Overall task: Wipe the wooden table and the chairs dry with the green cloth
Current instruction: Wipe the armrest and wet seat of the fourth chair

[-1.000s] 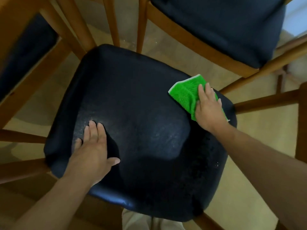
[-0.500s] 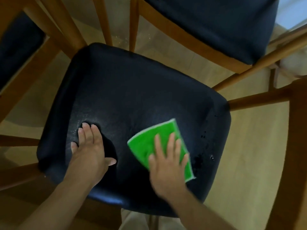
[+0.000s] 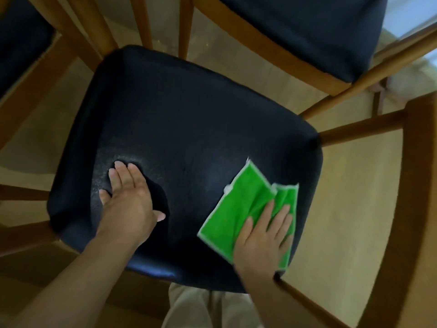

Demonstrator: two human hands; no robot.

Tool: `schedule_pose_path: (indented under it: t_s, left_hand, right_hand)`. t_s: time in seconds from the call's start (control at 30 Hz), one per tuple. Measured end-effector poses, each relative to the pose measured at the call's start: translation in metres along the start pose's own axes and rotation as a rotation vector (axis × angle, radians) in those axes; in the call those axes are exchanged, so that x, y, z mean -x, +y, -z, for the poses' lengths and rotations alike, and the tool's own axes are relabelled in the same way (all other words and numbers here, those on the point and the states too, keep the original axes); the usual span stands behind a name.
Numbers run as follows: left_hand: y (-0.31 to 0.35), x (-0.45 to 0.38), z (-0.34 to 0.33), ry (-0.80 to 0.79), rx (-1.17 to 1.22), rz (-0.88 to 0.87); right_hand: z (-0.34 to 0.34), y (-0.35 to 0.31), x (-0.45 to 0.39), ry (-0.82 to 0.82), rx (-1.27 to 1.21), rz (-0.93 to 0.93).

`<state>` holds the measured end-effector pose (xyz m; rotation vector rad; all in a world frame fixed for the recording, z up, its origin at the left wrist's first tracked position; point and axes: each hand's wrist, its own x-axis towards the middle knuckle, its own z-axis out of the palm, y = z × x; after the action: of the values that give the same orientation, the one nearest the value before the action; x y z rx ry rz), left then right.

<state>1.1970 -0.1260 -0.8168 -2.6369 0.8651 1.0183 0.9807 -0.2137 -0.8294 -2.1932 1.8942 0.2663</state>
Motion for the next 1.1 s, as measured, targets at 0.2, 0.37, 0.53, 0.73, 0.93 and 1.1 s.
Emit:
schedule_pose_path:
  t_s: [0.2,0.37,0.53,0.73,0.93,1.1]
  left_hand:
    - [0.0,0.0,-0.001,-0.015,-0.014,0.006]
    - [0.001,0.0,0.003,-0.052,-0.018,0.018]
    - [0.007,0.003,0.012,-0.073,-0.01,0.018]
    - [0.012,0.01,0.022,-0.095,0.022,0.039]
    - [-0.003,0.013,0.034,-0.021,0.153,-0.016]
    - [-0.018,0.019,0.044,0.224,0.372,0.066]
  right_hand:
    - [-0.012,-0.007,0.0,-0.083,-0.032,-0.105]
    - [0.017,0.006,-0.131,0.143,-0.19,-0.2]
    - [0.021,0.027,-0.154,0.155,-0.364,-0.23]
    - [-0.015,0.008,0.009,0.085,-0.212,-0.41]
    - [-0.027,-0.075,0.09,-0.205,0.022,-0.169]
    - [-0.036,-0.07,0.1,-0.27,0.198,0.65]
